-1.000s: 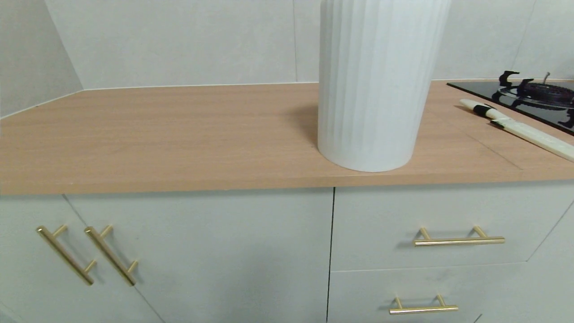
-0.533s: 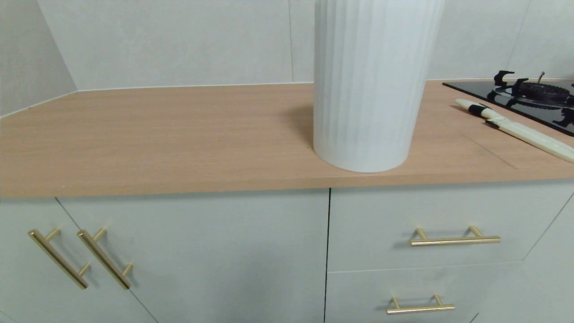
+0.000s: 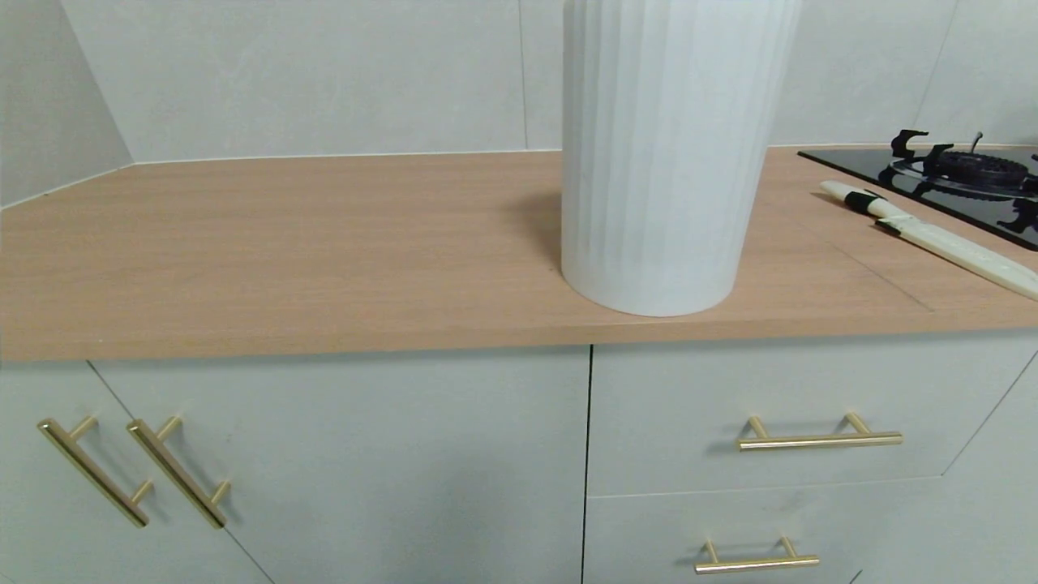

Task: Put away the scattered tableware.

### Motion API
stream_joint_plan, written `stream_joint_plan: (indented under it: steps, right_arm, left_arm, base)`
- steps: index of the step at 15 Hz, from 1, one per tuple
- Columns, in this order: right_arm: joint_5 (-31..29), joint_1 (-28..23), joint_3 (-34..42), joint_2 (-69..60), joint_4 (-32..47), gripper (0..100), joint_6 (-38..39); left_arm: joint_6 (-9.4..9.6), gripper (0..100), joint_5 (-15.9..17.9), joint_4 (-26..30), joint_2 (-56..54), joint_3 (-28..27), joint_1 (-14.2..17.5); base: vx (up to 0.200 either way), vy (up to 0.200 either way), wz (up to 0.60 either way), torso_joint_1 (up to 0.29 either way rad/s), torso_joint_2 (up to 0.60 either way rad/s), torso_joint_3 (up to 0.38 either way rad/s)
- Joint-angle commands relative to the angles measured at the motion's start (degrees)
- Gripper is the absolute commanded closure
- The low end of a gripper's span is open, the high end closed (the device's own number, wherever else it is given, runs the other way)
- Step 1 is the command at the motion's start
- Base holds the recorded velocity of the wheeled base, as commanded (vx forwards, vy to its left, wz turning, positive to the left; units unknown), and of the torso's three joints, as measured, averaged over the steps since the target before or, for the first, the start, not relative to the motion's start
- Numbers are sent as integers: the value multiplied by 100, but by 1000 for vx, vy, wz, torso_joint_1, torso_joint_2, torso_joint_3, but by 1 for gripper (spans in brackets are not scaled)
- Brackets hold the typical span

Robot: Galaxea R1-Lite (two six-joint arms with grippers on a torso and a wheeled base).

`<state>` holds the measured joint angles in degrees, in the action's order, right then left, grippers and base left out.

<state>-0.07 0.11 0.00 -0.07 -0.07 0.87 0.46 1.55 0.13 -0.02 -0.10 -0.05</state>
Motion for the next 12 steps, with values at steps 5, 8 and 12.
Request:
stream_joint_plan:
  steps: [5,8,12]
  right_arm:
    - [-1,7,0,7,-1,0,1]
    - [-1,7,0,7,-1,0,1]
    - [-1,7,0,7,-1,0,1]
  left_arm:
    - [-2,0,3,-5,2,1,5]
    - [-11,0,3,-5,2,1,5]
    - [-11,0,3,-5,2,1,5]
  base:
    - [0,-200,0,6,3,2]
    - [0,0,0,0,0,0]
    - [0,0,0,0,0,0]
